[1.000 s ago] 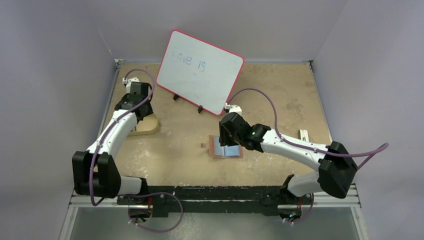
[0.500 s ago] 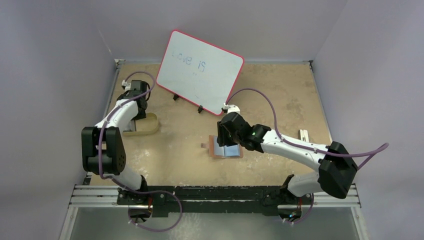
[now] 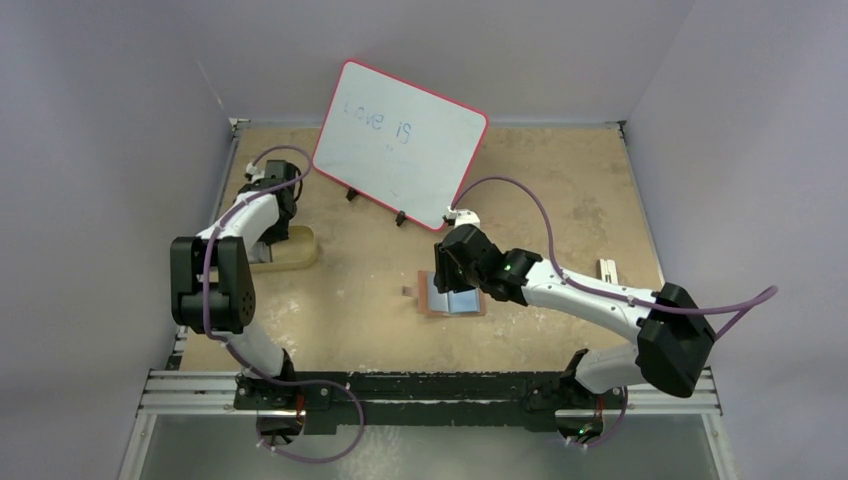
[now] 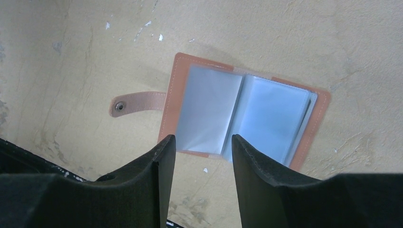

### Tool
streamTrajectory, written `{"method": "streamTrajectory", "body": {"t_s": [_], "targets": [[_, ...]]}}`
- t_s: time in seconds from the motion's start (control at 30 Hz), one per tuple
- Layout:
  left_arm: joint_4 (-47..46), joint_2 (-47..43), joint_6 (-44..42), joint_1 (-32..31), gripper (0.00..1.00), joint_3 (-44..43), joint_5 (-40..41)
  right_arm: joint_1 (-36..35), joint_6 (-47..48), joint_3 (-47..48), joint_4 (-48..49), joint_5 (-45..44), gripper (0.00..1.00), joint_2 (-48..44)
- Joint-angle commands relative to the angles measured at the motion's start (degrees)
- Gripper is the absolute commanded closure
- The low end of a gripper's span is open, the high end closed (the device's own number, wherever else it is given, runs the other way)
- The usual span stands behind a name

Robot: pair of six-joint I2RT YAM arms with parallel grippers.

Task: Put the credit cards into the card holder
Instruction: Pick up the credit card from the storage box.

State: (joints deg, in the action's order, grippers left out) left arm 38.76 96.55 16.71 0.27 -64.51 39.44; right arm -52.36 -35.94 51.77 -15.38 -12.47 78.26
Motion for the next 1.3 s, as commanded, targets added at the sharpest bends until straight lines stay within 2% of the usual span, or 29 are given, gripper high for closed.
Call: {"method": "streamTrajectory", "body": {"t_s": [0.0, 0.3, 0.5, 1.07, 1.27], "targets": [[-0.04, 0.32, -0.89, 0.37, 0.44, -2.30, 0.25, 0.24, 0.91, -0.57, 1.59, -0.80, 0.50, -1.52], [1.06, 3.40, -1.13, 0.43, 0.44, -3.23, 1.62, 0.38, 1.10, -0.88, 1.31, -1.48, 0.50, -2.29], [2.40, 1.89, -1.24, 0.43, 0.49, -5.50, 3.26, 0.48, 1.11, -1.58, 1.45, -1.47, 0.49, -2.92], [4.21, 2.90, -1.97, 0.34, 0.80, -7.43, 0.72, 0.76, 1.11, -2.22, 1.55, -1.86, 0.49, -3.42], [6.25, 1.16, -0.68, 0.34, 0.98, -9.24, -5.38, 0.92, 0.89, -2.11, 1.72, -1.71, 0.49, -3.27]]}}
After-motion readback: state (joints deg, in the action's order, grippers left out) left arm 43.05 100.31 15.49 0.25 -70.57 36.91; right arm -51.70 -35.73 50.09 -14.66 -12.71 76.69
